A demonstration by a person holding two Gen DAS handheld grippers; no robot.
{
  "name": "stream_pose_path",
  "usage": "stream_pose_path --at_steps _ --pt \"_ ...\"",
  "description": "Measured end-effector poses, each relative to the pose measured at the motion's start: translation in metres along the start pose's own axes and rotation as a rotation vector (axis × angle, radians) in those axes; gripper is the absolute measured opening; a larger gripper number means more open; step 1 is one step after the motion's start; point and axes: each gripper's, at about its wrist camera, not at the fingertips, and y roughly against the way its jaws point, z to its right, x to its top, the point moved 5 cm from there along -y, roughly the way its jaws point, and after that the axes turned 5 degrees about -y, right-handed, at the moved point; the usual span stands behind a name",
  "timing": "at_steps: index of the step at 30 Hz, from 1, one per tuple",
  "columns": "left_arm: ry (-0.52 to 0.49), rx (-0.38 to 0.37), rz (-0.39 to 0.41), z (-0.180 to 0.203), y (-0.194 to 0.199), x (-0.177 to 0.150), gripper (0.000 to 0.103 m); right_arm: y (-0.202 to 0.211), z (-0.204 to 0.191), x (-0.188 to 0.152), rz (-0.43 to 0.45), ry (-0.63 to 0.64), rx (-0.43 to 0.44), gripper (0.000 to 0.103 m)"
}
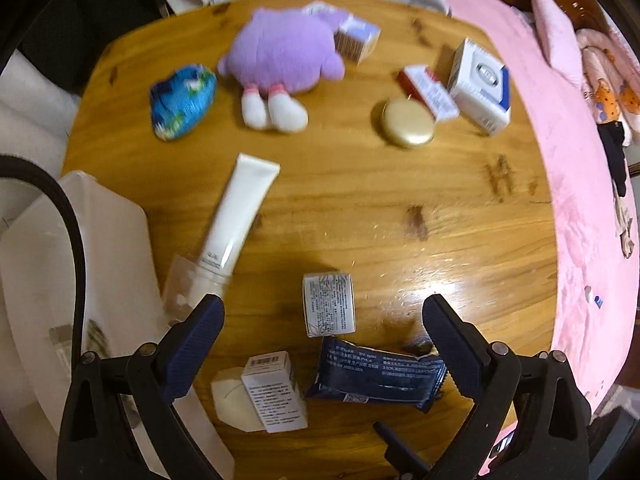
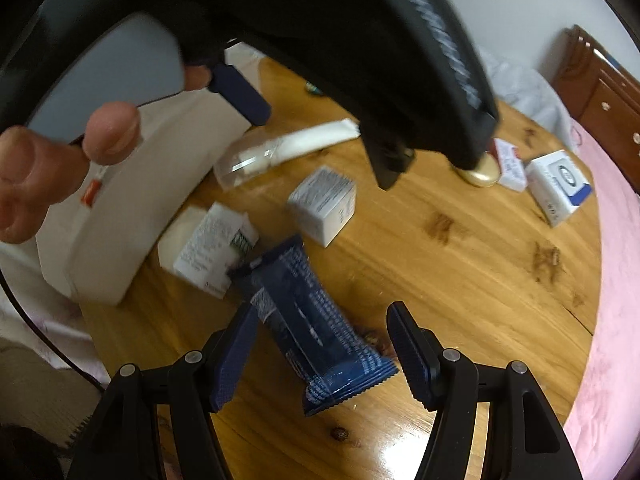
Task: Organize objects
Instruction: 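Grasp the blue snack bar with the right gripper while the left gripper grasps a small white box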
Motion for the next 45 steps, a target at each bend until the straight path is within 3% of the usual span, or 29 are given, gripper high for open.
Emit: stream_pose_path --at_steps 16,19,23,25,27,37,45 --pt "0.027 0.068 -0.116 -0.001 -0.053 -0.014 0.09 -0.028 -0.014 -0.018 -0.07 0.123 0.075 0.068" --pt "0.025 0.065 -0.128 -0.001 -0.058 -0.016 0.077 -0.031 -0.014 -0.02 -0.083 0.132 0.075 0.065" --pt "0.04 0.049 -0.169 -0.004 -0.066 -0.023 0.053 -0.03 -0.016 -0.023 -0.089 0.139 0.083 0.051" --pt "0.036 0.066 -0.159 -0.006 -0.065 -0.024 0.048 -0.028 -0.018 -0.023 -0.092 0.138 0.091 0.048" --pt "0.039 0.049 -0.157 -0.005 -0.065 -0.025 0.035 -0.026 -0.019 -0.024 -0.096 0.133 0.091 0.047" --pt "-0.022 0.009 -0.075 0.001 -0.034 -0.036 0.034 0.002 -0.03 -0.024 -0.089 0.099 0.068 0.045" --pt "-0.126 -0.011 0.083 0.003 0.037 -0.052 0.034 0.044 -0.037 -0.011 -0.038 0.019 0.002 0.044"
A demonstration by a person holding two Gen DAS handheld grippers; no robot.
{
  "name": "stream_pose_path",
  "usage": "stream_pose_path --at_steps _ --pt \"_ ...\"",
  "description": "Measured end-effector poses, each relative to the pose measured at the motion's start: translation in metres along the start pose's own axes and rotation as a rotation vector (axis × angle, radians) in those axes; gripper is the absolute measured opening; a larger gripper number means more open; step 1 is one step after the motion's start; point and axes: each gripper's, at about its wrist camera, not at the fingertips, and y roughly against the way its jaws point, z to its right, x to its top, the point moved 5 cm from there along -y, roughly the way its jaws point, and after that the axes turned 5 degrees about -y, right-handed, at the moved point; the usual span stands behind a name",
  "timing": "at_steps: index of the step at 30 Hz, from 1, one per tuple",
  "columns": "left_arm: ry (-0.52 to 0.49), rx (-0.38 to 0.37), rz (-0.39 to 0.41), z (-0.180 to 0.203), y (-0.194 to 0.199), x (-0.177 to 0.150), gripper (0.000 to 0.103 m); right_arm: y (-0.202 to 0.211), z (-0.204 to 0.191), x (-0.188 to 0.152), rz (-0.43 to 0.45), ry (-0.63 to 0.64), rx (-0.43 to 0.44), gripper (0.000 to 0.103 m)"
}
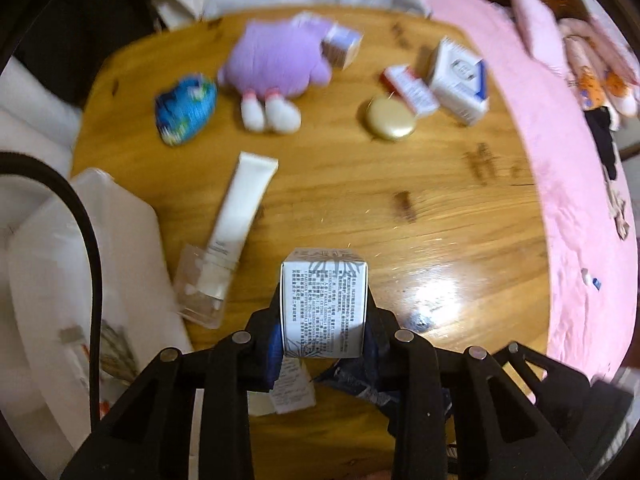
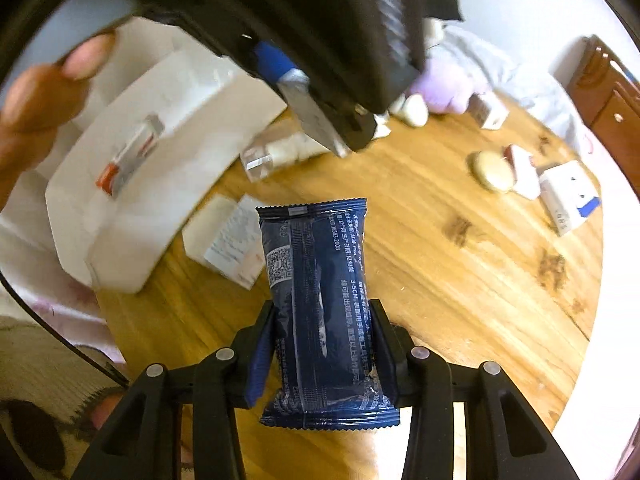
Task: Organize objects
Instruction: 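Grasp the blue snack bar with the right gripper while the left gripper grasps a small white box, then carry snack bar and white box over the white tray and release both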
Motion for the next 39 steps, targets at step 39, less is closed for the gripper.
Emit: stream_pose_path --at_steps 39 --pt "0.188 0.248 0.52 -0.205 0.224 -0.074 0.034 0.124 -0.168 0.16 0.285 -0.144 -0.016 0.043"
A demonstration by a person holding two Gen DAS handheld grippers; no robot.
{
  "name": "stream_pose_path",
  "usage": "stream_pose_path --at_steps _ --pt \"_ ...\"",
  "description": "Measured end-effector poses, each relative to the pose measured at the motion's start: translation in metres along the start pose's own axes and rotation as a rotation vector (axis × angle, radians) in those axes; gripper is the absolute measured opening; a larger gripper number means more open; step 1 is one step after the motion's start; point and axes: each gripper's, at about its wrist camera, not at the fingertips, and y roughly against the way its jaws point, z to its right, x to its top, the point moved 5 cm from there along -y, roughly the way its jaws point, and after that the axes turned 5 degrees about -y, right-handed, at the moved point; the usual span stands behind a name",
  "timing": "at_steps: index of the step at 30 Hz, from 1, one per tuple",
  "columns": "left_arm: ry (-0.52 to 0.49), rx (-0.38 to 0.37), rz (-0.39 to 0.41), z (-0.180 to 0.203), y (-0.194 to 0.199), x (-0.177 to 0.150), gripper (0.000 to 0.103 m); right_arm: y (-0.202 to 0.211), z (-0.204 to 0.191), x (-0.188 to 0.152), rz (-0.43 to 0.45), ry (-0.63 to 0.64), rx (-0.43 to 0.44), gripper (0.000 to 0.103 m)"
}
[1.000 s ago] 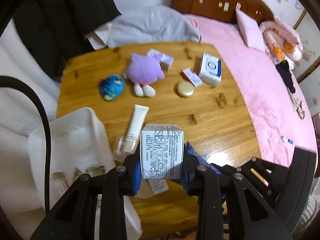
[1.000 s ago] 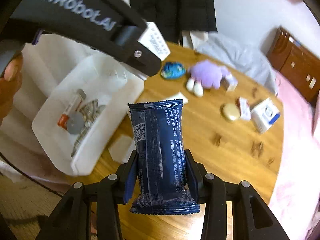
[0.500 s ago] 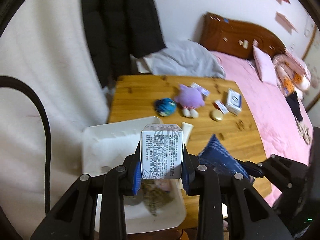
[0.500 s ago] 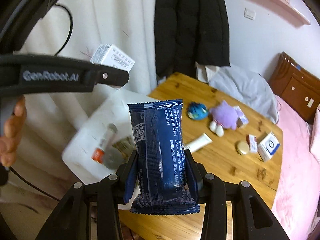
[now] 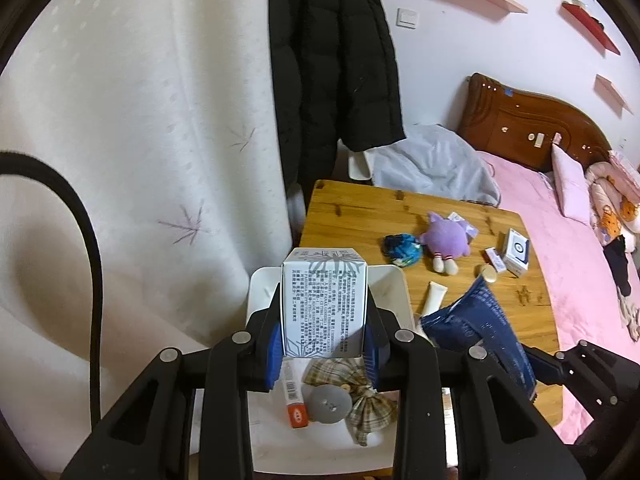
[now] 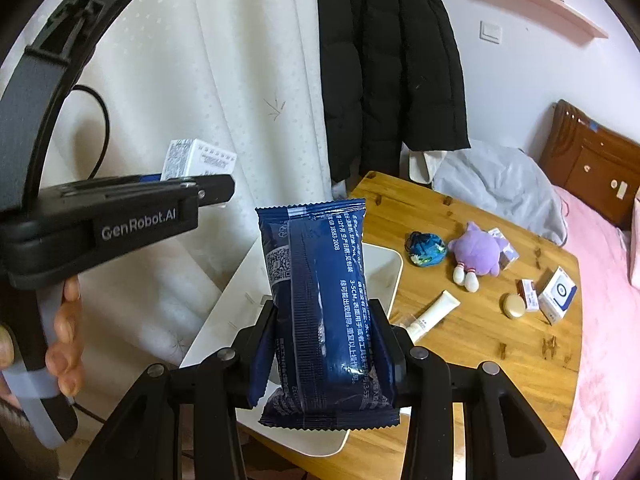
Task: Organize objects
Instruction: 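Carry snack bar and white box over the white tray and release both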
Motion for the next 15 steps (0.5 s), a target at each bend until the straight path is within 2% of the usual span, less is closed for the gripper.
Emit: stream_pose_path --at_steps 6,15 --pt "-0.014 0.031 -0.025 -0.003 -0.013 -0.008 0.034 -0.013 -0.005 -0.006 -0.045 0.002 -0.012 0.043" --pt "-0.014 0.036 -0.059 -0.006 -0.027 -0.013 0.035 -0.021 -0.014 -0.01 -0.067 0.028 -0.007 0.044"
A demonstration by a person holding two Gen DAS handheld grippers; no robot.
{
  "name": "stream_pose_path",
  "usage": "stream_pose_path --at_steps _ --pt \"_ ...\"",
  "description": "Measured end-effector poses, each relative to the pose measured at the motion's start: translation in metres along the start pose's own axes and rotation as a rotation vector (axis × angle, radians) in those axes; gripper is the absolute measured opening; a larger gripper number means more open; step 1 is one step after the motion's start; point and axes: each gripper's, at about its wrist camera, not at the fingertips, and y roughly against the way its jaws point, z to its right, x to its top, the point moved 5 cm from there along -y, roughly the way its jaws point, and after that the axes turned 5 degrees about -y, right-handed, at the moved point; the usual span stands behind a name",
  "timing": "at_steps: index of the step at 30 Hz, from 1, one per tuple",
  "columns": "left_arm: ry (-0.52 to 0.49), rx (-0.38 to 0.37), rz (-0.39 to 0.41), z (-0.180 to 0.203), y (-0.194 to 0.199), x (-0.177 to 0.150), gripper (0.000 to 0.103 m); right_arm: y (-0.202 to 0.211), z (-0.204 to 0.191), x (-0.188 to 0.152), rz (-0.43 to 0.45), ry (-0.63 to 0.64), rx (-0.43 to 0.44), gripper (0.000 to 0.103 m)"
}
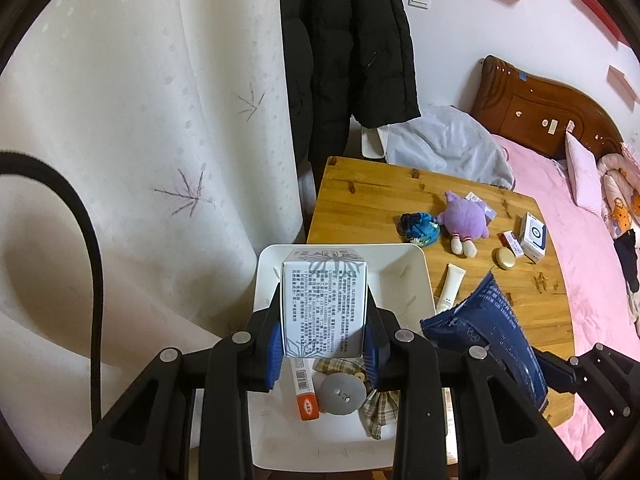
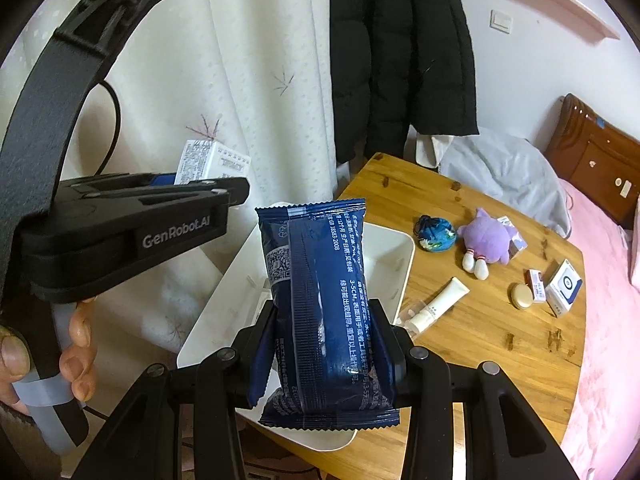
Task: Organize objects
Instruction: 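Carry snack bar and white box over the white tray and release both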
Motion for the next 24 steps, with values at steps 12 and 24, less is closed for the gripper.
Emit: stream_pose_path --at_steps 12,24 --pt "-0.007 -0.015 -0.021 0.001 -0.007 0.0 0.053 -0.008 -0.013 0.0 -0.016 0.051 0.015 0.06" --pt "0.046 -0.015 -0.021 -0.005 -0.008 0.002 0.078 -0.004 -0.014 0.001 0.013 0.061 0.006 0.065"
